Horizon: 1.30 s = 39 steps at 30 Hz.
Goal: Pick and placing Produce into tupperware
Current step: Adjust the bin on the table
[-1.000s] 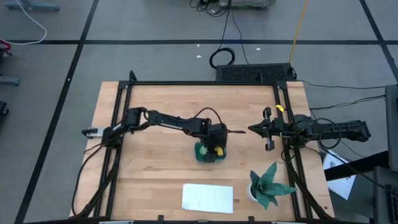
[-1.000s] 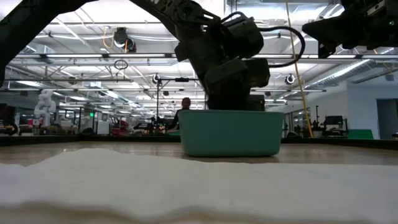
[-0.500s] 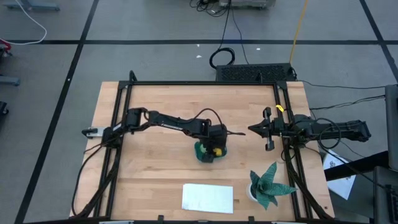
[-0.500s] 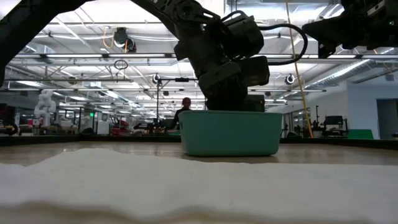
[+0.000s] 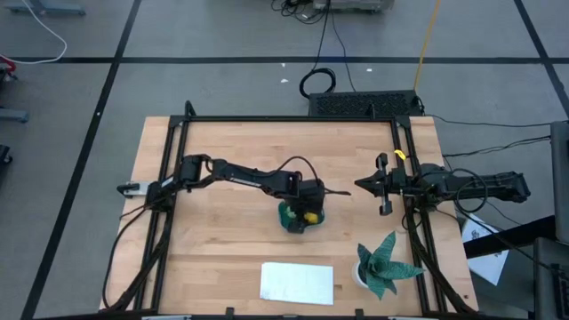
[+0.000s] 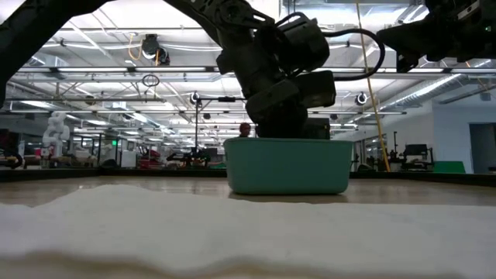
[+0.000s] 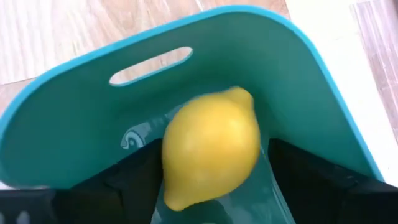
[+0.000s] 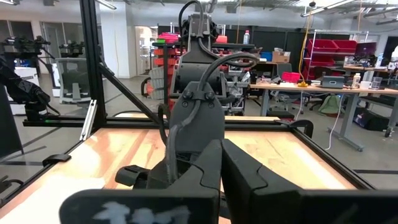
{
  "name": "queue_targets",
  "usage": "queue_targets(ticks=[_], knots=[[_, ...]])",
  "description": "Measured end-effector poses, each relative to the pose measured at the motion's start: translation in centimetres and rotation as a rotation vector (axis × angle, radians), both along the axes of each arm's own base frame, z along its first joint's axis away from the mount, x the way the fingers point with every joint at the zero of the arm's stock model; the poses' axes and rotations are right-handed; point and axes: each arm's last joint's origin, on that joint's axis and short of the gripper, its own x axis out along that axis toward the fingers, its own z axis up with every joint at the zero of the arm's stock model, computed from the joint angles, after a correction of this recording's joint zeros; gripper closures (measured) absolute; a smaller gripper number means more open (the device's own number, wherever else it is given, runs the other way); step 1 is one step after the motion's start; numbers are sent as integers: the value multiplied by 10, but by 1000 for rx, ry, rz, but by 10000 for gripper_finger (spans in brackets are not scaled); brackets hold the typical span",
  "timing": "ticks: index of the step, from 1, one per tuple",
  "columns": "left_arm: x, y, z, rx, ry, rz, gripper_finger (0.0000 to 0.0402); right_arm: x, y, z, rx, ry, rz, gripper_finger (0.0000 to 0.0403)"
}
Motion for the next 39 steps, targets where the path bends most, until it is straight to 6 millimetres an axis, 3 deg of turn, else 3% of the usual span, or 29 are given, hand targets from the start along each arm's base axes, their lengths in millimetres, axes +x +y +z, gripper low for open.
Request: queue_targets(ticks=[15,28,33,39], knots=[[-5,-4,4,93,29,-5,117,0,0,0,7,0,0,403],[-12,-4,45,91,-52,-1,121,0,0,0,7,-1,1,403],[-13,-4,45,116,-45,9,173,0,0,0,7,1,1,403],[-13,-4,45,132,-41,17,288,0,0,0,7,0,1,403]])
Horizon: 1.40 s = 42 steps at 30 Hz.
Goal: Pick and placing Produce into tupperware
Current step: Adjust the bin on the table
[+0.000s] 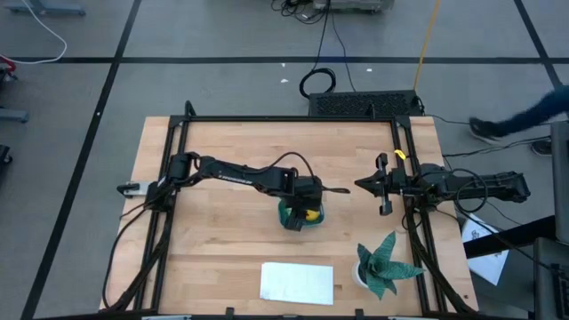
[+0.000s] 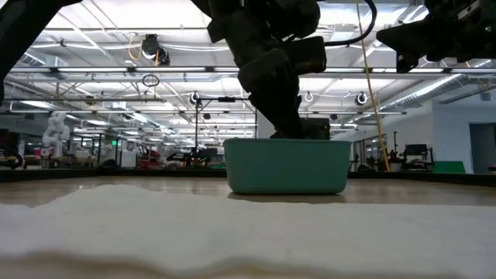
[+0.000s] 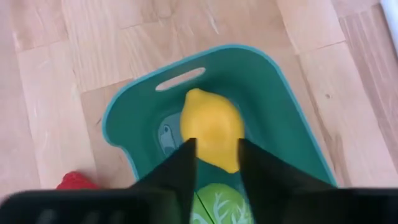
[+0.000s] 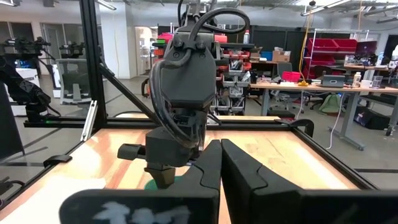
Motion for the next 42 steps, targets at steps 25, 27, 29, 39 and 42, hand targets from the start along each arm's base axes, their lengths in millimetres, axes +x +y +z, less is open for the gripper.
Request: queue_targets(ticks=[25,27,29,39,42], knots=[[-30,3,69,87,-85,67,326,0,0,0,0,0,0,403],[-40,2,78,104,-84,82,324,0,0,0,0,0,0,403],[-50,2,88,117,-109,98,324,0,0,0,0,1,0,403],[-104,3,109,98,-295,198,323,1,0,0,0,1,0,403],[-117,2,107,86,-343,224,323,2,0,1,0,-7,0,403]])
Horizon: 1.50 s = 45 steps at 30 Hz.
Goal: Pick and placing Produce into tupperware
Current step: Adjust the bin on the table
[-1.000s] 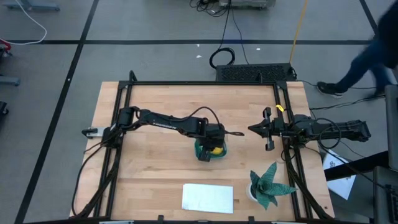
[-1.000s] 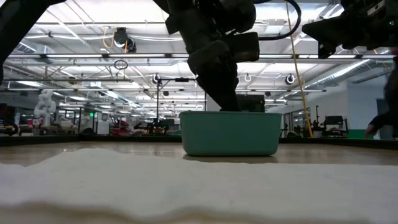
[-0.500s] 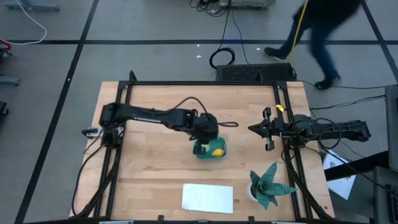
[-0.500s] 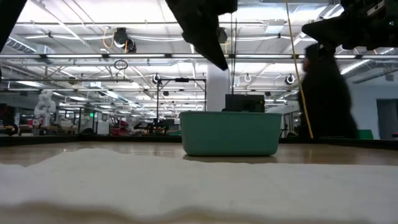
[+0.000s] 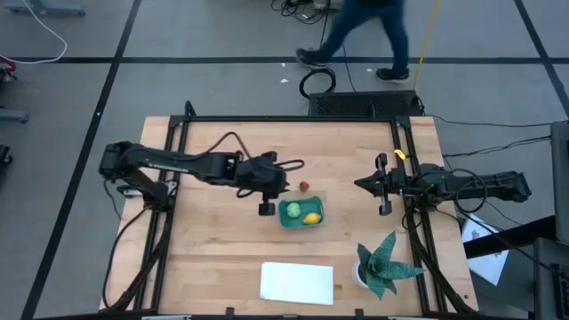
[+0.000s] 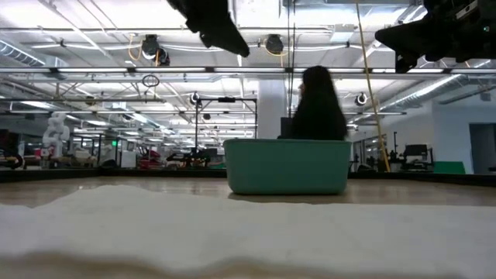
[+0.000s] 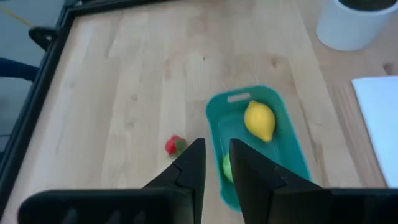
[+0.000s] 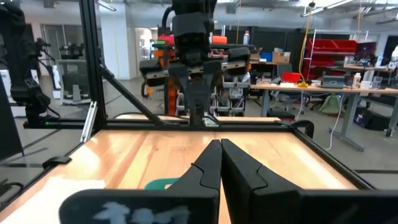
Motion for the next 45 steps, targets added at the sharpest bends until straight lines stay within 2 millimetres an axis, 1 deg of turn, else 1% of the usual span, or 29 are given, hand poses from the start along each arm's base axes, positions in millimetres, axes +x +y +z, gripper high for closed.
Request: queue_targets(ticks=[4,9,11,20,27,33,37,42,45], knots=[[-13,0,-13,-20,-3,19,323,1,0,0,0,3,0,403],[-22,-1,-27,-47,-59,39,323,1,0,-1,0,9,0,403],[-22,-3,-33,-64,-95,37,323,2,0,-1,0,14,0,403],[-32,-11,-71,-117,-106,46,323,3,0,-3,-3,29,0,403],[-41,-17,-92,-182,-104,71,323,4,0,-3,-12,33,-1,403],[-46,-20,-103,-228,-135,79,323,4,0,-3,-12,28,-1,403],[-51,-21,-113,-235,-124,102,323,5,0,-3,0,33,0,403],[-52,-23,-114,-233,-147,100,323,7,-1,-6,31,61,-9,403],[-56,-24,-120,-210,-137,118,323,9,-4,-8,52,75,-32,403]])
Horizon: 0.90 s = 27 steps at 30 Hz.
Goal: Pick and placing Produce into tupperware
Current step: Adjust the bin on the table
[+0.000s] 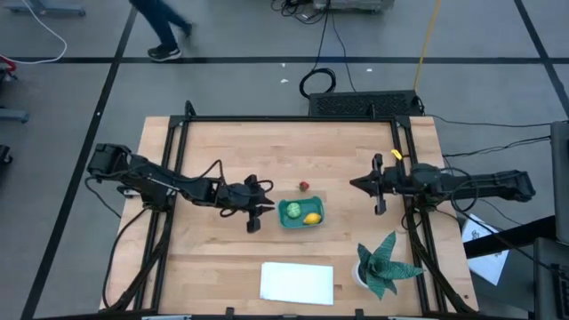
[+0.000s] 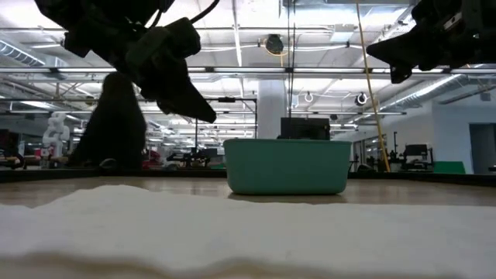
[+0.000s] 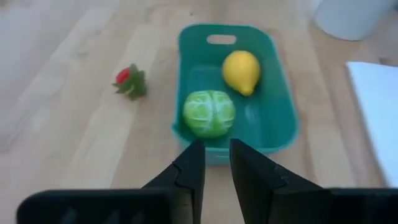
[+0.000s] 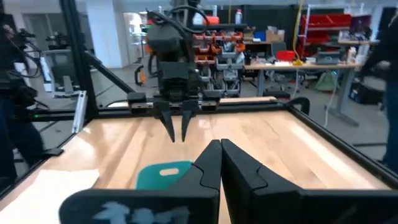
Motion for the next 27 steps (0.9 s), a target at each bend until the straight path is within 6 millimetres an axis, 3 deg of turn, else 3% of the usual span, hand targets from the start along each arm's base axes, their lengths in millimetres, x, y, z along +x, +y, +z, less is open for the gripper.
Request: queue_targets(ticks=[12,27], knots=[[-19,0,-25,-5,-38,37,323,8,-12,-13,66,118,-92,403],[-23,-2,-33,-38,-63,39,323,12,-14,-40,219,359,-133,403]])
